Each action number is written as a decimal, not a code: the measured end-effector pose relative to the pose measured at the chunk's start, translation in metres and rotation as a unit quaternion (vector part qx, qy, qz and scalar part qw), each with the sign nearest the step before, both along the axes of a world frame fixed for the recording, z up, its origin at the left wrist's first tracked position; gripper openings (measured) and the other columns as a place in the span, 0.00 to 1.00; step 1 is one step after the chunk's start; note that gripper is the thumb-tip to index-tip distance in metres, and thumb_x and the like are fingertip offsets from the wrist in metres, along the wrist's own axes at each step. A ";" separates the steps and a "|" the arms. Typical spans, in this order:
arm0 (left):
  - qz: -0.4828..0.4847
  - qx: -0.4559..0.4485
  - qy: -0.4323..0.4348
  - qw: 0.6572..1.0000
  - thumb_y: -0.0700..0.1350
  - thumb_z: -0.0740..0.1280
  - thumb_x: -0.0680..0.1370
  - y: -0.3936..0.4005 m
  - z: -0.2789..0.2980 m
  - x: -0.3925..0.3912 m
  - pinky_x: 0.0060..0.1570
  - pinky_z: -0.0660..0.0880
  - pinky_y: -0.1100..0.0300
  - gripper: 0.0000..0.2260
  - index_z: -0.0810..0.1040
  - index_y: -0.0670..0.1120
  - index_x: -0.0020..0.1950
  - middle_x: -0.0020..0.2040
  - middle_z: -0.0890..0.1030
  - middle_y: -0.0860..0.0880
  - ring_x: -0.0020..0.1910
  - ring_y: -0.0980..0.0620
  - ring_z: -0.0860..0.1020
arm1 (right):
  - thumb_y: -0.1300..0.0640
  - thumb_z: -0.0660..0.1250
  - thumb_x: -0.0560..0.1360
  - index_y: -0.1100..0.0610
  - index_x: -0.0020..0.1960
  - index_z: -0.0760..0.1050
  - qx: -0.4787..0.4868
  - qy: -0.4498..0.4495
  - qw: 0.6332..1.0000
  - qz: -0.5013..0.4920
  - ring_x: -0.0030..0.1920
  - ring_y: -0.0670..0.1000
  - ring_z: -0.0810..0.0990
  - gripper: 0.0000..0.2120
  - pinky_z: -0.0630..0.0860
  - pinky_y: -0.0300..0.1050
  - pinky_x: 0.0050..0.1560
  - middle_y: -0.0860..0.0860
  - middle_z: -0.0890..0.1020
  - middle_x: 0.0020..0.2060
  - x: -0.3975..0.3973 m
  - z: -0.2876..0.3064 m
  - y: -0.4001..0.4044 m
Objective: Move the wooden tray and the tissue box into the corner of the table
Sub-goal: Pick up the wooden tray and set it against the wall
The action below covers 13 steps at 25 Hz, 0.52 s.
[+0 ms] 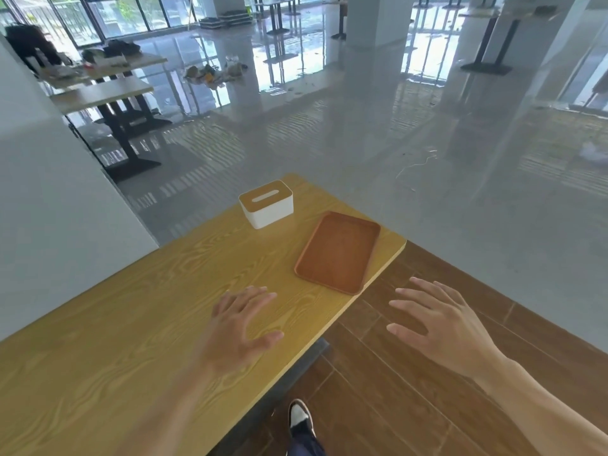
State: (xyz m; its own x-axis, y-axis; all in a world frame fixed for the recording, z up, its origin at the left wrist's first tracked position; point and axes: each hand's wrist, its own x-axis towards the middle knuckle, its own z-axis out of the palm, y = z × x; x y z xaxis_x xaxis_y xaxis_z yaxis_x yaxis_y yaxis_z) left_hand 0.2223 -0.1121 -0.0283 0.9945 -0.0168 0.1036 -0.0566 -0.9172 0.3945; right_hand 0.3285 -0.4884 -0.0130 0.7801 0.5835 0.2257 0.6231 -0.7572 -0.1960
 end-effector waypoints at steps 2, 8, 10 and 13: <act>0.003 -0.005 0.000 1.000 0.74 0.56 0.73 0.006 -0.006 0.018 0.76 0.50 0.45 0.34 0.64 0.60 0.75 0.75 0.64 0.61 0.76 0.60 0.55 | 0.29 0.54 0.76 0.44 0.62 0.80 -0.007 0.003 1.000 0.011 0.74 0.49 0.67 0.27 0.63 0.57 0.73 0.44 0.80 0.65 0.020 -0.006 0.011; 0.011 -0.012 0.006 1.000 0.74 0.56 0.72 0.035 -0.016 0.092 0.76 0.50 0.44 0.36 0.67 0.57 0.75 0.75 0.64 0.59 0.76 0.59 0.56 | 0.29 0.53 0.77 0.43 0.63 0.79 -0.027 0.017 0.999 0.027 0.74 0.48 0.66 0.27 0.60 0.53 0.74 0.43 0.78 0.66 0.099 -0.018 0.050; 0.016 -0.026 0.016 0.999 0.75 0.56 0.72 0.049 -0.021 0.115 0.76 0.50 0.44 0.37 0.66 0.57 0.76 0.75 0.64 0.59 0.75 0.60 0.55 | 0.30 0.54 0.77 0.44 0.63 0.79 -0.027 0.014 0.999 0.031 0.74 0.48 0.67 0.27 0.62 0.54 0.73 0.44 0.79 0.66 0.130 -0.019 0.068; 0.015 -0.020 0.035 0.999 0.76 0.54 0.72 0.072 -0.035 0.143 0.76 0.48 0.45 0.38 0.65 0.57 0.76 0.75 0.64 0.59 0.74 0.62 0.54 | 0.30 0.55 0.76 0.45 0.62 0.80 -0.030 0.024 0.999 0.037 0.73 0.49 0.69 0.28 0.64 0.56 0.72 0.46 0.80 0.65 0.168 -0.027 0.096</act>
